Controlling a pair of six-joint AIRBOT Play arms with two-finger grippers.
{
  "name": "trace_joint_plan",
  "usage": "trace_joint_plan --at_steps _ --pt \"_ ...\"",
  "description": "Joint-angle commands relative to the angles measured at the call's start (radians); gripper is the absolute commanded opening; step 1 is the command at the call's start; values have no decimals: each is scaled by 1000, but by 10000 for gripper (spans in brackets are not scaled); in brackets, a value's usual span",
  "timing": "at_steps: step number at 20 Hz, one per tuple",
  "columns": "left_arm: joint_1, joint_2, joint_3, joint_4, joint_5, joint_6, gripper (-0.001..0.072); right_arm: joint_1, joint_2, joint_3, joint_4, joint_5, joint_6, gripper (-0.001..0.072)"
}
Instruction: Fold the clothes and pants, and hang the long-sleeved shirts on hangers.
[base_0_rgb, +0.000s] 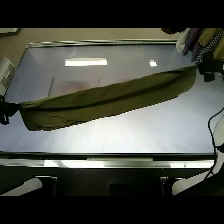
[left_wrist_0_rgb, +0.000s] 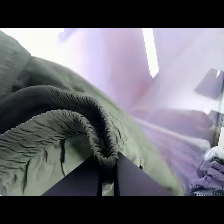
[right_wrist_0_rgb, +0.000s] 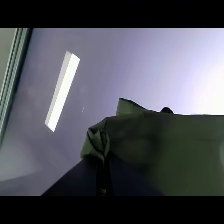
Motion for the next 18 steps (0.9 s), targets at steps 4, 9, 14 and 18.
trace_joint_plan --at_steps 4,9,14,18 --pt "-79 -131 1 -35 170 32 30 69 -106 1 5 -138 30 25" --pt "-91 -169 1 -34 246 69 134 103 -159 1 4 -135 35 242" --pt "-12 -113 1 15 193 120 455 14 -61 1 -87 110 -25 523" --pt "26 25 -5 296 59 103 456 -111 13 1 -60 360 -134 555"
